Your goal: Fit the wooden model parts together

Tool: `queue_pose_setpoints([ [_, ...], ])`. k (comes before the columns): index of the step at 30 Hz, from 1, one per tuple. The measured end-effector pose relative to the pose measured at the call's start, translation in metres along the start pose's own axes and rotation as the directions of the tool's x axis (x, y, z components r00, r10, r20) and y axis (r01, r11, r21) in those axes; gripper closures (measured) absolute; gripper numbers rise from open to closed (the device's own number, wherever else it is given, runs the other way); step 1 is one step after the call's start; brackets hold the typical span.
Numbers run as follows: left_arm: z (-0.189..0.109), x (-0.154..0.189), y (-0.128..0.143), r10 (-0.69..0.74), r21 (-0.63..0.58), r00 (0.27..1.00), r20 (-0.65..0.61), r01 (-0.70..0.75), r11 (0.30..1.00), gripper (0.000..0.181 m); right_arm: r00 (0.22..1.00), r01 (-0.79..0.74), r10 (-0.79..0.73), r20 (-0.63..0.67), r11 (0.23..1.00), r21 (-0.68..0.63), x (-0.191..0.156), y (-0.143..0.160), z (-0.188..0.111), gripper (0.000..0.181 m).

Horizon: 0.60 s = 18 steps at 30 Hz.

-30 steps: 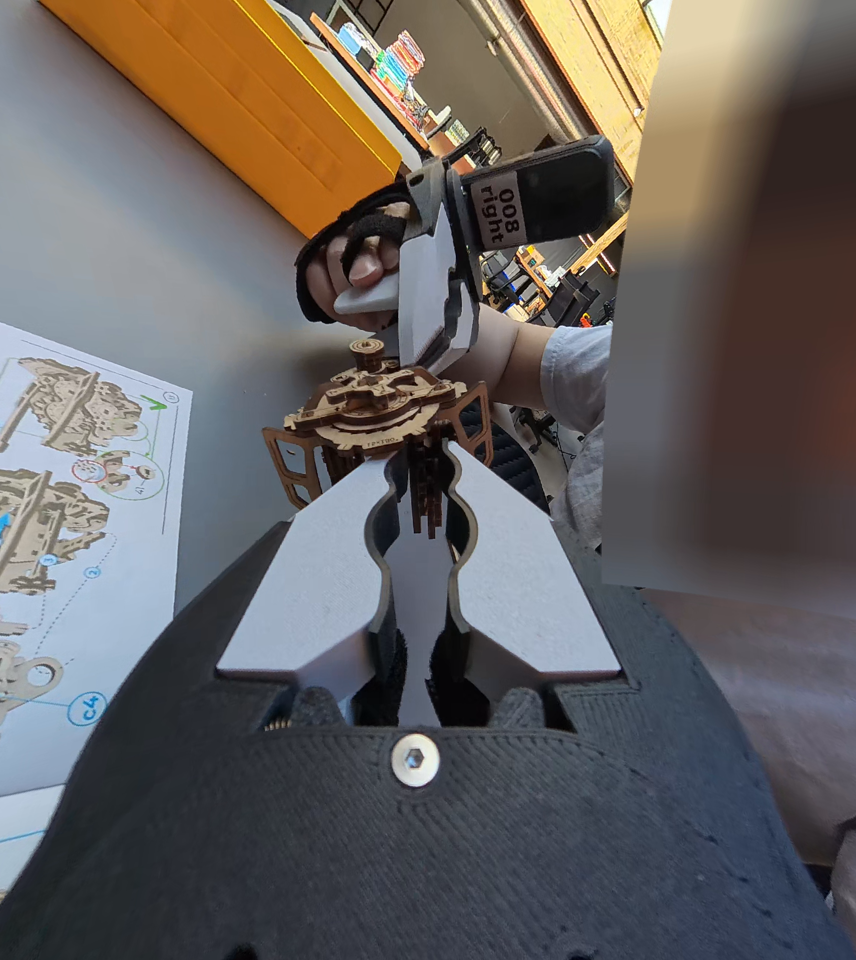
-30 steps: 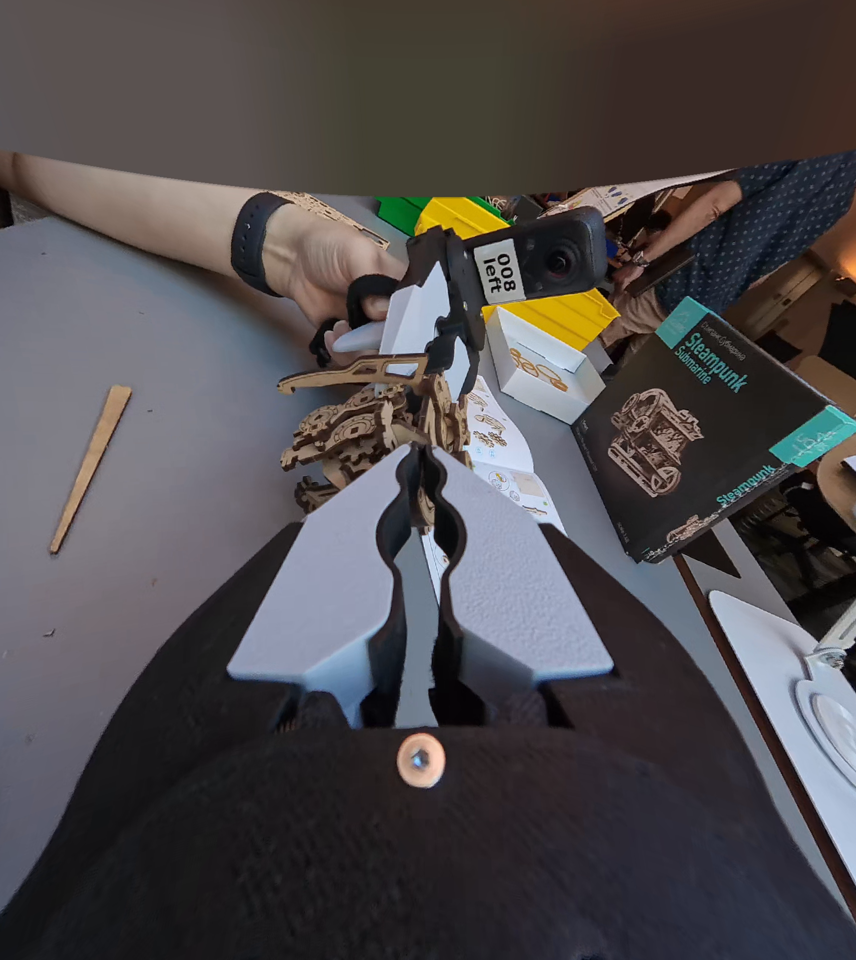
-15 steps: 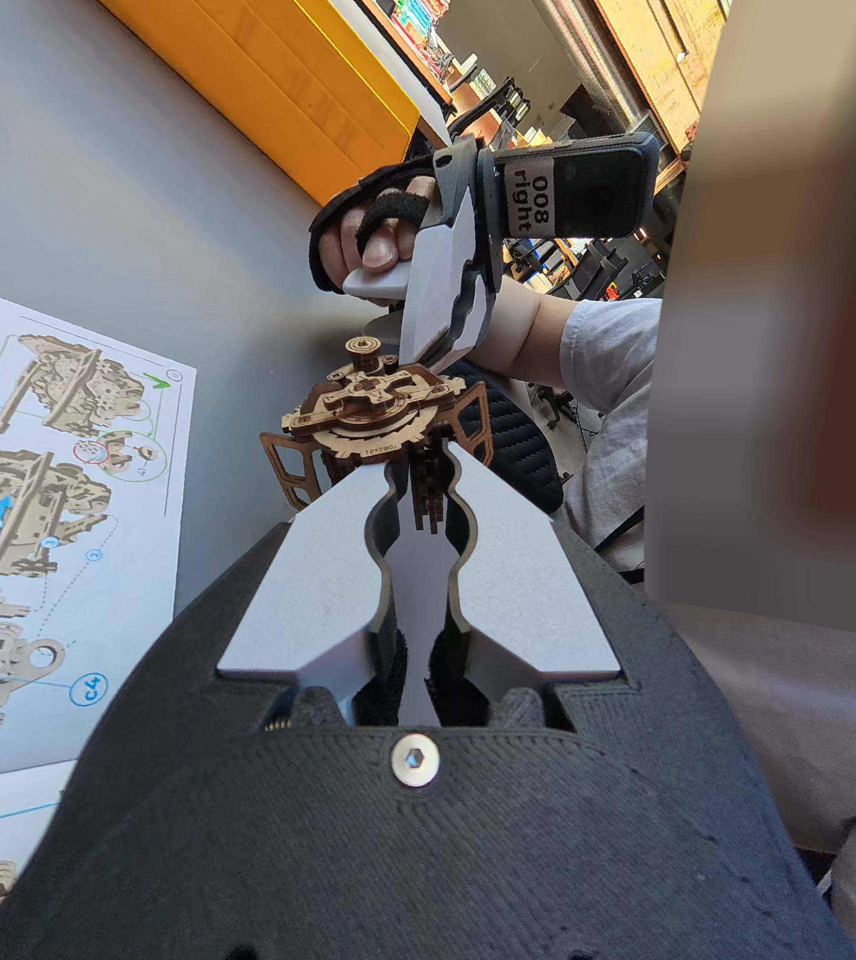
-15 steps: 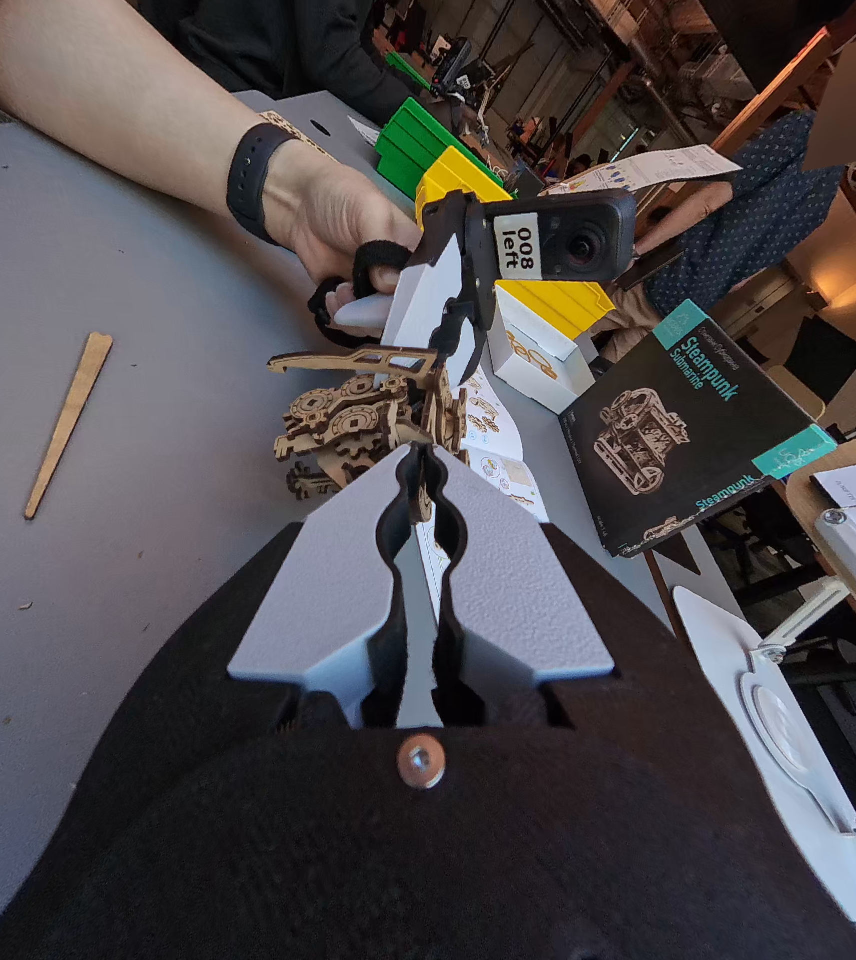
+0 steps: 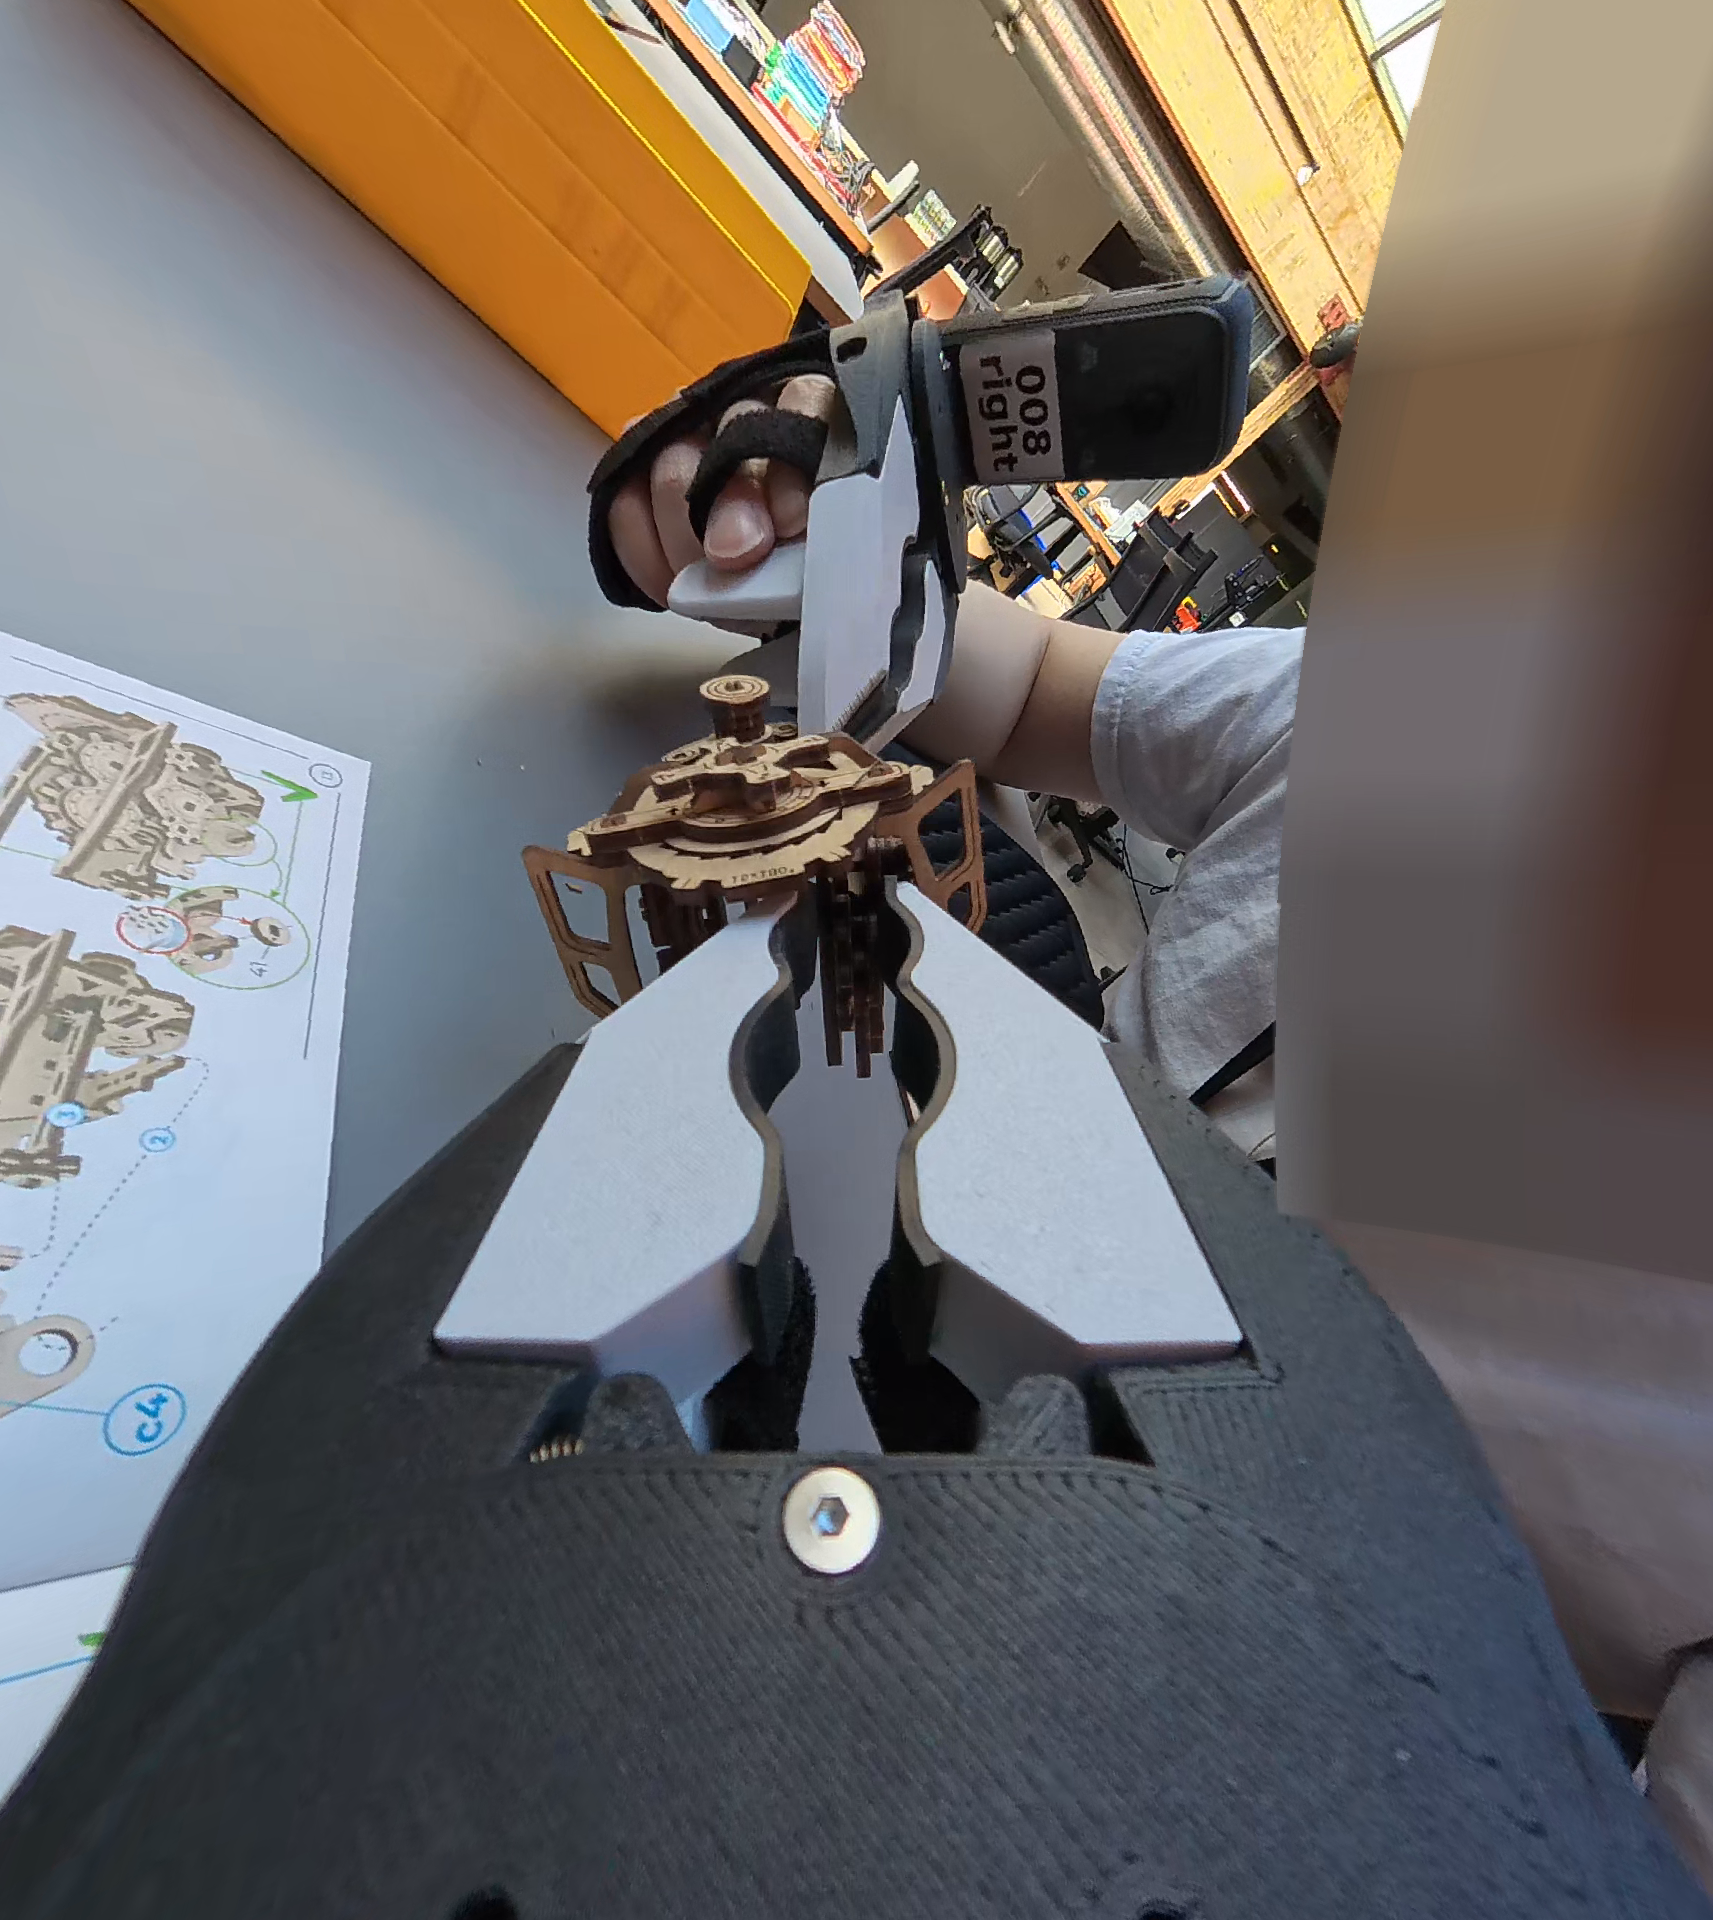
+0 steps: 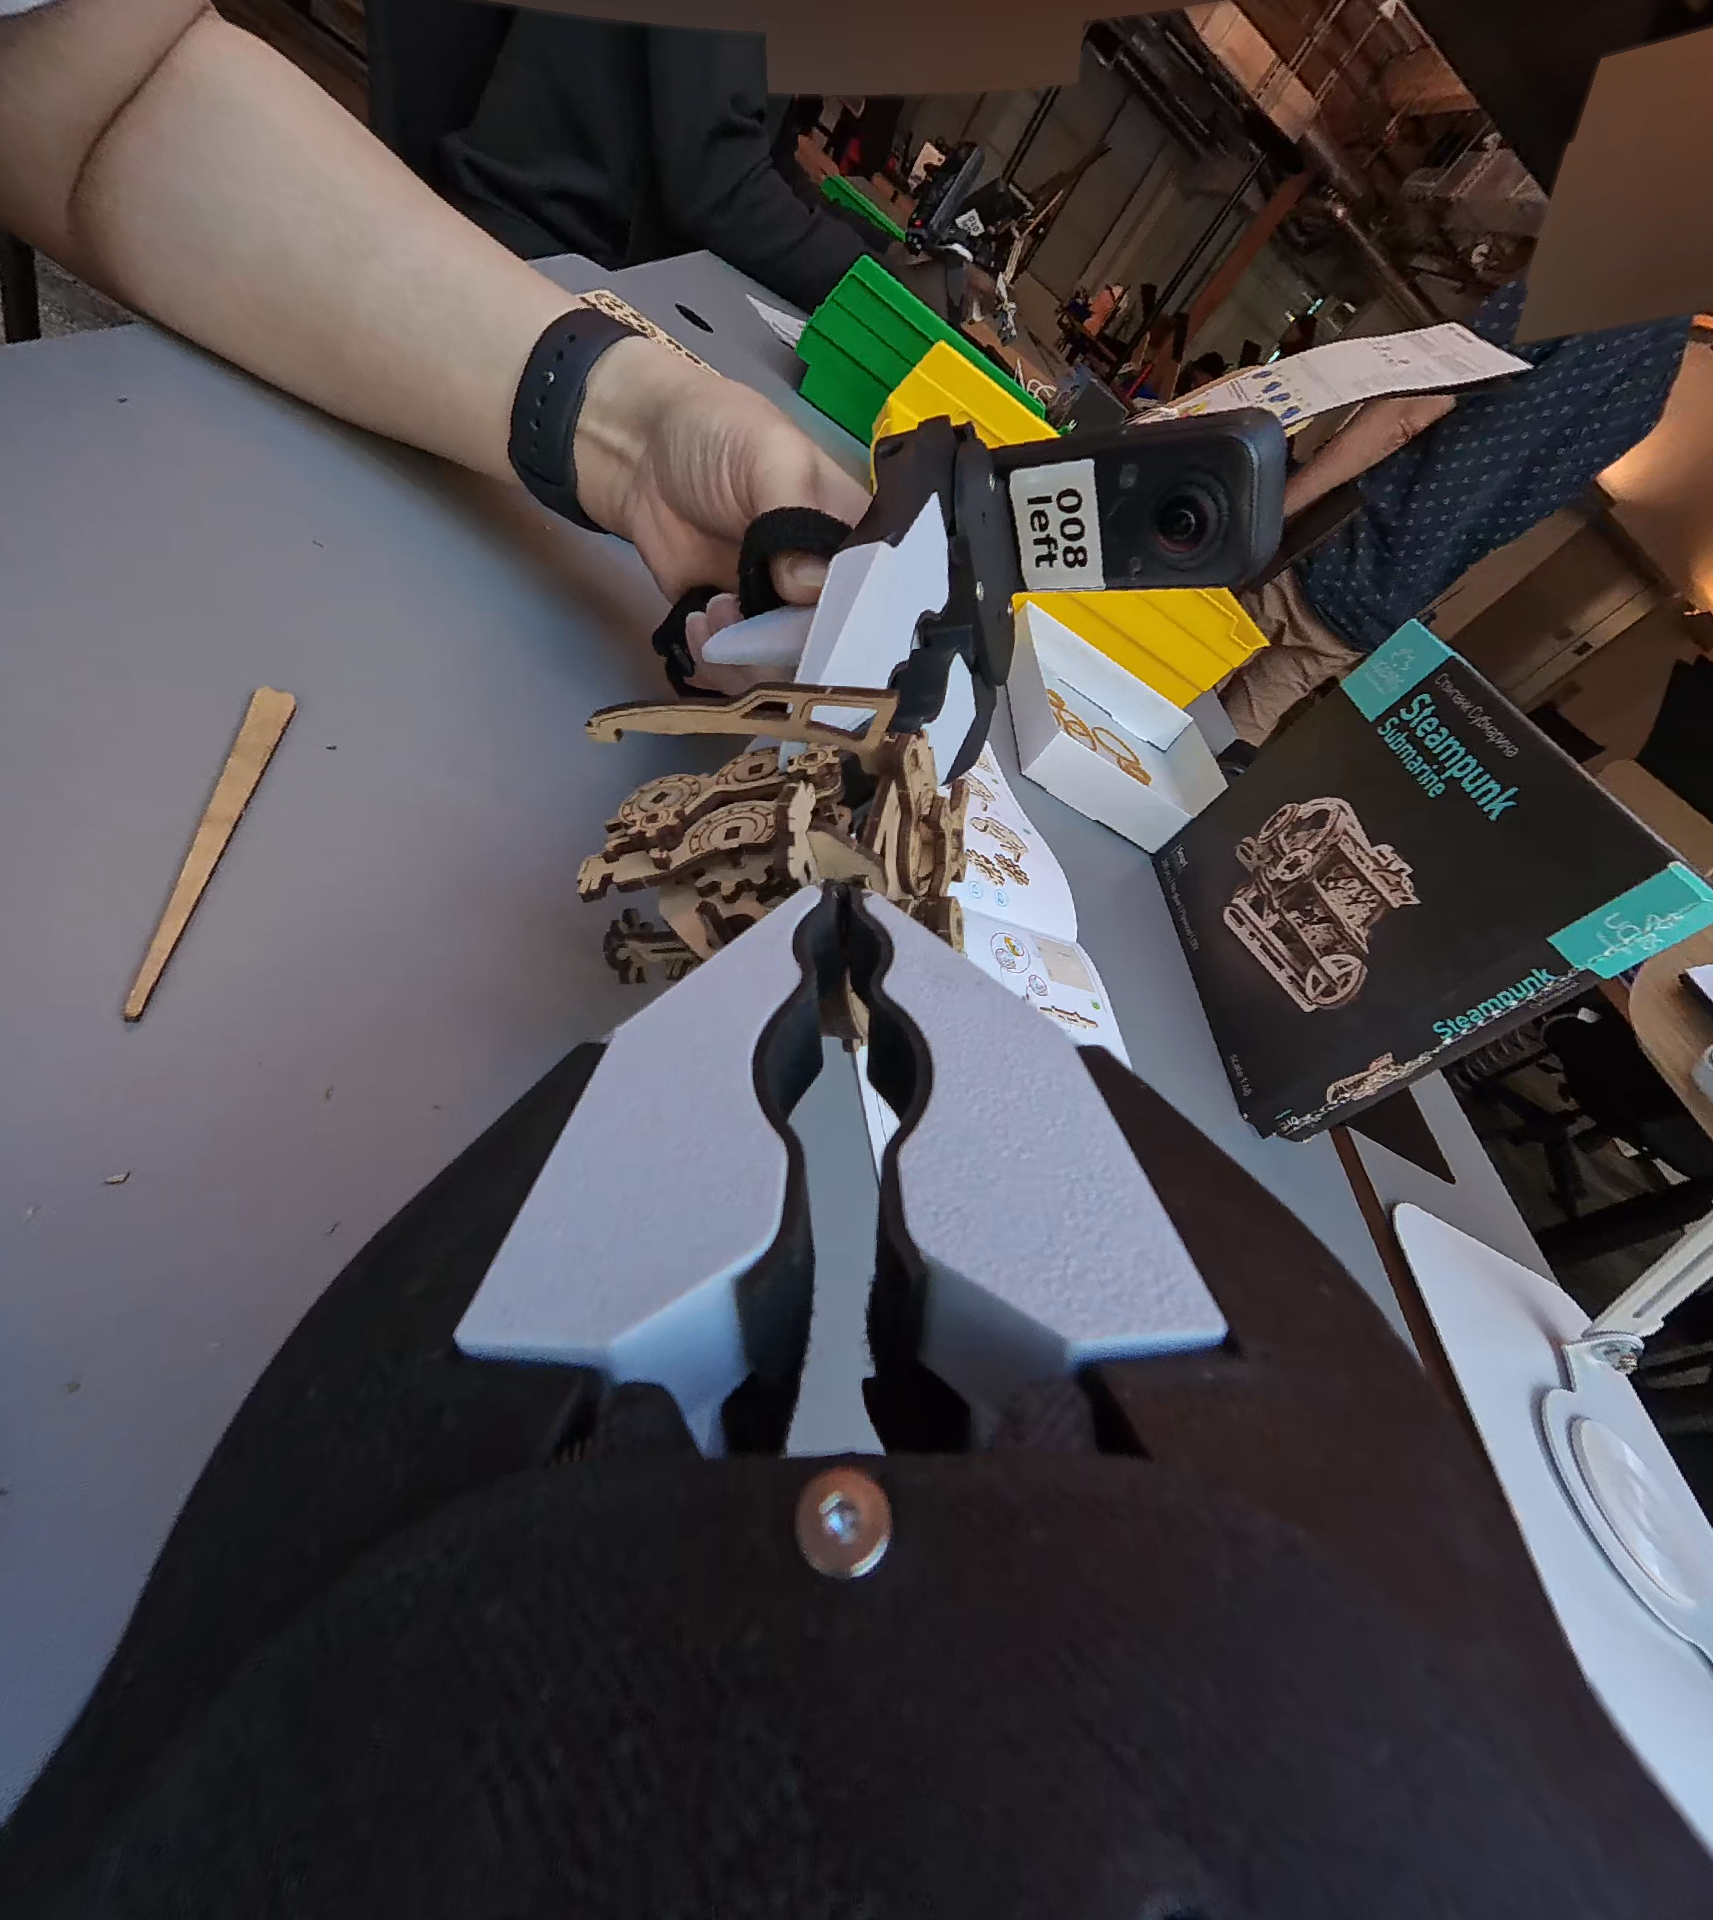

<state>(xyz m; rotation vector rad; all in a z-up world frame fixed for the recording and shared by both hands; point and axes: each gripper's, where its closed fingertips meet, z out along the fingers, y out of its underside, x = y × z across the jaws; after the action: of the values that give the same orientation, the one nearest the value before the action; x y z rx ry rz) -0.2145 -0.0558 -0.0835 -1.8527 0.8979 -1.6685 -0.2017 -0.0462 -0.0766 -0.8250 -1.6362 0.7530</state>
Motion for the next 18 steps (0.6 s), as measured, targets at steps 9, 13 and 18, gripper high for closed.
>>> queue_pose_setpoints([
  [9,0.001,0.001,0.002,0.005,-0.019,1.000,0.007,-0.005,1.000,0.172,0.999,0.014,-0.015,-0.031,1.000,-0.017,0.003,0.001,0.001,0.179],
  [13,0.001,-0.001,0.004,-0.004,-0.031,1.000,0.020,0.005,0.999,0.172,0.998,0.038,-0.040,-0.042,0.998,-0.051,0.003,0.002,0.003,0.180],
  [18,0.001,-0.008,0.010,-0.019,-0.072,0.998,0.059,0.023,0.997,0.172,0.994,0.105,-0.110,-0.024,0.984,-0.142,-0.003,0.013,0.007,0.181],
])
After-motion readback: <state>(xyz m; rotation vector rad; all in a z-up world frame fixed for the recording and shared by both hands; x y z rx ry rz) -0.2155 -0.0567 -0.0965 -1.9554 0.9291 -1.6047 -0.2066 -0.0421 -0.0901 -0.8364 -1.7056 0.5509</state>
